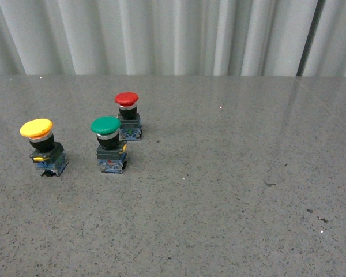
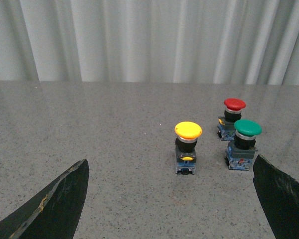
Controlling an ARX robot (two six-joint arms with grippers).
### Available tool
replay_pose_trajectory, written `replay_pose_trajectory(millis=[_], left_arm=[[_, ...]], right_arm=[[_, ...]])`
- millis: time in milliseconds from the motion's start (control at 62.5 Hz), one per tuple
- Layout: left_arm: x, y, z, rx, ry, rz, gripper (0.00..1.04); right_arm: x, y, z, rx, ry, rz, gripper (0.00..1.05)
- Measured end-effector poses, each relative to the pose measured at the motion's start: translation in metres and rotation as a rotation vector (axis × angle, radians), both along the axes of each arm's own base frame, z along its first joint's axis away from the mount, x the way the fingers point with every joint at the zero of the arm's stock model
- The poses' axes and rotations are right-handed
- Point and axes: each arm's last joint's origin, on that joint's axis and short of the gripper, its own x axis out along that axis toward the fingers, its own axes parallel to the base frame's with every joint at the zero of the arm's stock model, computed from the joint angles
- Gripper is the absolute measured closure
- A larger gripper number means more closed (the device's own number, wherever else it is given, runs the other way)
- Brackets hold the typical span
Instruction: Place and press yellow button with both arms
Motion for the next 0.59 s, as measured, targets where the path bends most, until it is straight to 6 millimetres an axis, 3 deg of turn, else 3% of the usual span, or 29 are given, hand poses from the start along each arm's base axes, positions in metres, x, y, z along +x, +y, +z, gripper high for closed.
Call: replay_pose_trajectory(millis=[592], left_arm=[[0.0000, 0.0000, 0.0000, 0.000, 0.000, 0.000, 0.07]], right_arm=[[0.0000, 0.0000, 0.0000, 0.000, 0.000, 0.000, 0.07]])
